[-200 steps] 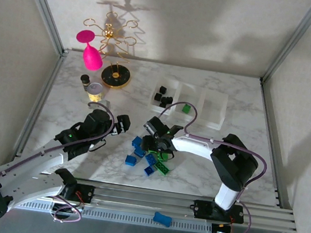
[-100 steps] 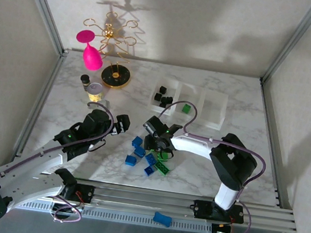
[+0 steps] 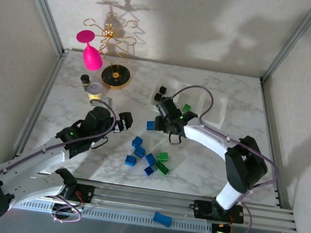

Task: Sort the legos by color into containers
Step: Pick up the lego from the bottom-center of the table, then place the lego in the container.

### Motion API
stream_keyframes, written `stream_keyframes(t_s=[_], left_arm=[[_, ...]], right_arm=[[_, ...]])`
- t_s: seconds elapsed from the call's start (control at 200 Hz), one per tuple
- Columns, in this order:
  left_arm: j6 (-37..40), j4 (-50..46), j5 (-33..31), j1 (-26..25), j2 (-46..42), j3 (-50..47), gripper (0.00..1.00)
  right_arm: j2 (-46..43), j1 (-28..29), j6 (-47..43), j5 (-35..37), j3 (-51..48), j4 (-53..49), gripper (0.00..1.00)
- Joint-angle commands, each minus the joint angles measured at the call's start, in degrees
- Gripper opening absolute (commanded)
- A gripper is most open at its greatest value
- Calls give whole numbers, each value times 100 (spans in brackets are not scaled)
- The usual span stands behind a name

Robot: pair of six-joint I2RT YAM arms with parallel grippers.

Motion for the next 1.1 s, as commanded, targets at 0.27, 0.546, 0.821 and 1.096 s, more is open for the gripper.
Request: stream_keyframes(t_s=[0.27, 0.546, 0.821, 1.096], left_arm=[[184, 654, 412, -24, 707, 460, 100], [222, 655, 384, -25, 784, 523, 100], [258, 572, 314, -24, 729, 544, 100], [267, 578, 347, -24, 737, 593, 100]], right_arm=[[923, -1175, -1307, 545, 1156, 526, 63], [1808, -1494, -1650, 703, 2125, 575, 64], [2043, -1613, -1697, 685, 2486, 474, 71], [1763, -1611, -1804, 698, 2581, 356, 76]])
